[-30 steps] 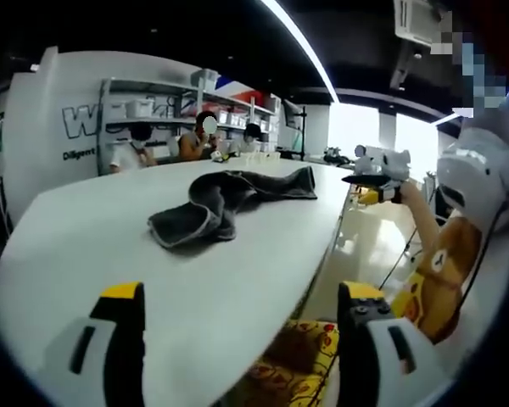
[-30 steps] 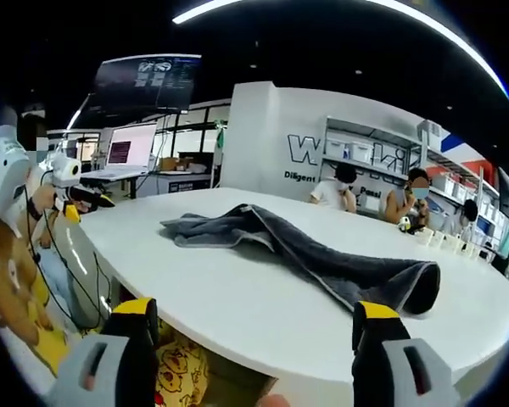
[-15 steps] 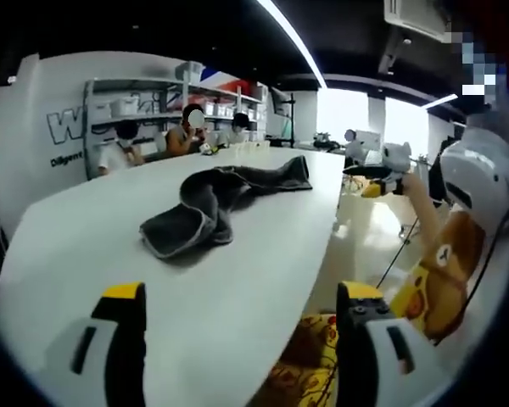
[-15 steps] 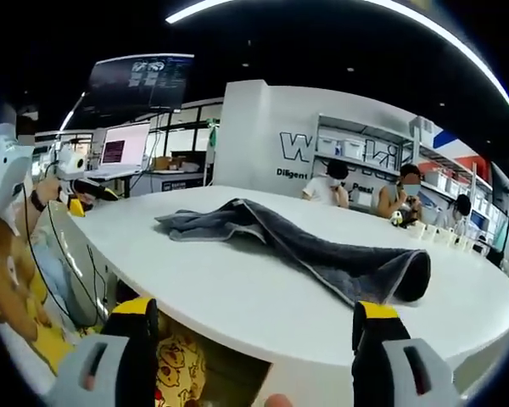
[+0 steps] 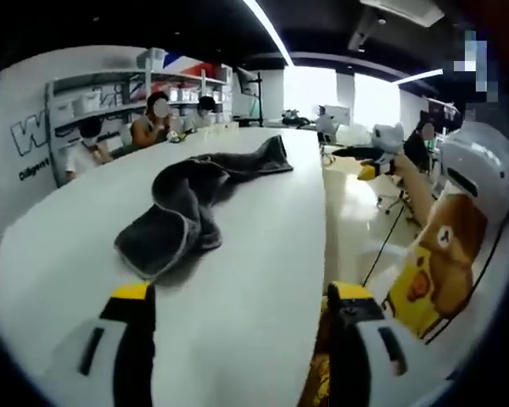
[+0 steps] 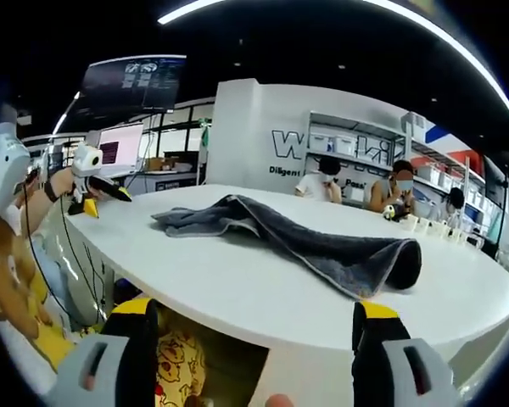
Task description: Fold the towel on the table until its edges align and the towel forms a compact rectangular stack.
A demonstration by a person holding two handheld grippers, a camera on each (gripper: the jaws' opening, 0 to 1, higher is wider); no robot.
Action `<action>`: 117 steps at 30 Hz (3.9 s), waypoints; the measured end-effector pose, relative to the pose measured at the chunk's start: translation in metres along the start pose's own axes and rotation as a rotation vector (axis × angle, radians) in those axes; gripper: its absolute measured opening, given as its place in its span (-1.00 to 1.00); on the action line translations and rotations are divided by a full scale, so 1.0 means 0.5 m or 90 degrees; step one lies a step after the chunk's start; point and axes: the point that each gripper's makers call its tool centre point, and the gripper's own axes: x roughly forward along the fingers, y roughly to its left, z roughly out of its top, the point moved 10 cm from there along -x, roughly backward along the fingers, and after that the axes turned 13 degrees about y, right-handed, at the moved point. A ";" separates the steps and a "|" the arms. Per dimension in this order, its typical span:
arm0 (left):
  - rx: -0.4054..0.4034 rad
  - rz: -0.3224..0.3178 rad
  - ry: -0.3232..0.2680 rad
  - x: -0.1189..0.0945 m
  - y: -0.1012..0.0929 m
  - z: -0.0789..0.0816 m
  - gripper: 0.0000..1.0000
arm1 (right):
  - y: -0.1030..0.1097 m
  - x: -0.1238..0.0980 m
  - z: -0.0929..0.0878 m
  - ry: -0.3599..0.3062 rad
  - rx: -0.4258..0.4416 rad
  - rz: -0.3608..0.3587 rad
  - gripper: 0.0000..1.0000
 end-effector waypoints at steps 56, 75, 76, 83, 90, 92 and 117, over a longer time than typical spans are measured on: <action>0.056 -0.031 0.121 0.176 0.170 0.052 -0.82 | 0.007 -0.022 -0.044 0.011 0.040 -0.019 0.98; 0.086 0.049 0.077 0.098 0.198 0.147 -0.92 | 0.004 -0.023 -0.061 0.008 0.056 -0.021 0.97; 0.085 0.056 0.072 0.092 0.200 0.155 -0.92 | 0.004 -0.022 -0.062 0.008 0.057 -0.021 0.97; 0.087 0.106 0.029 0.050 0.229 0.218 -0.93 | 0.002 -0.018 -0.068 0.008 0.060 -0.019 0.96; 0.082 0.162 -0.004 0.020 0.274 0.294 -0.93 | -0.001 -0.017 -0.072 0.010 0.064 -0.021 0.96; 0.074 0.181 -0.008 0.017 0.296 0.317 -0.93 | -0.001 -0.017 -0.071 0.010 0.063 -0.022 0.96; -0.060 0.307 0.228 0.222 0.588 0.256 -0.93 | -0.002 -0.032 -0.004 0.056 0.036 -0.065 0.96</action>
